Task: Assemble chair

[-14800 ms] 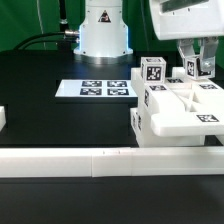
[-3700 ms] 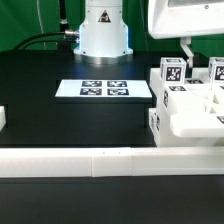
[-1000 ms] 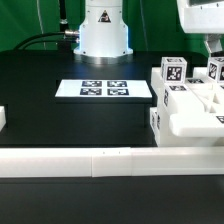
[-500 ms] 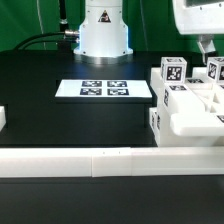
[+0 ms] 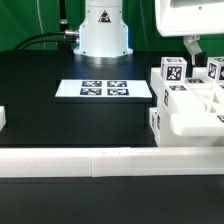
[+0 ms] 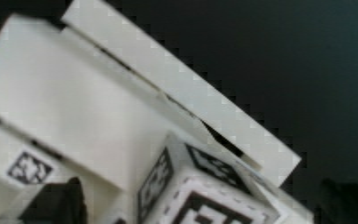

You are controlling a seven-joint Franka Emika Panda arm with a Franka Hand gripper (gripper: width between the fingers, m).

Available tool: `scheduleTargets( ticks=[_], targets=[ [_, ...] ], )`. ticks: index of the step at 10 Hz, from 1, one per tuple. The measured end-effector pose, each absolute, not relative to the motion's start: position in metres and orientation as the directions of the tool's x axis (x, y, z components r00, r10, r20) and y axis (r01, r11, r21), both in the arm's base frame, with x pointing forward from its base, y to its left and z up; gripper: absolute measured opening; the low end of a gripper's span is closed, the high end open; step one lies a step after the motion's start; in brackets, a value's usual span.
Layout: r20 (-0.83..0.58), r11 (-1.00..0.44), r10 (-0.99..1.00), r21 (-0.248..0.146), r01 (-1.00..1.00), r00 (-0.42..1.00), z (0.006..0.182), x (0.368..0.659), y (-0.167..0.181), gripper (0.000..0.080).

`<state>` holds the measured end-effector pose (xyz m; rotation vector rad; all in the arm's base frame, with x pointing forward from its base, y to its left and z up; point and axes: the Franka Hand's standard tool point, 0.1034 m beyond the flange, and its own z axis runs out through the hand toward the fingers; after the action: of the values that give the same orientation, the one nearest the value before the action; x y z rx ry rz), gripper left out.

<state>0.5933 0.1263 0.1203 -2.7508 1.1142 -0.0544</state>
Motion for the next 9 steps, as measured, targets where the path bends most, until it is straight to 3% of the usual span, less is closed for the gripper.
scheduleTargets(
  ticks=[3, 9],
  targets=[
    [0.018, -0.898, -0.429, -0.112, -0.425, 0.903, 0.1222, 0.595, 0.1274, 0.0649],
    [0.067, -0.996, 0.028, -0.088, 0.034, 0.997, 0.1208, 0.5961, 0.12, 0.0649]
  ],
)
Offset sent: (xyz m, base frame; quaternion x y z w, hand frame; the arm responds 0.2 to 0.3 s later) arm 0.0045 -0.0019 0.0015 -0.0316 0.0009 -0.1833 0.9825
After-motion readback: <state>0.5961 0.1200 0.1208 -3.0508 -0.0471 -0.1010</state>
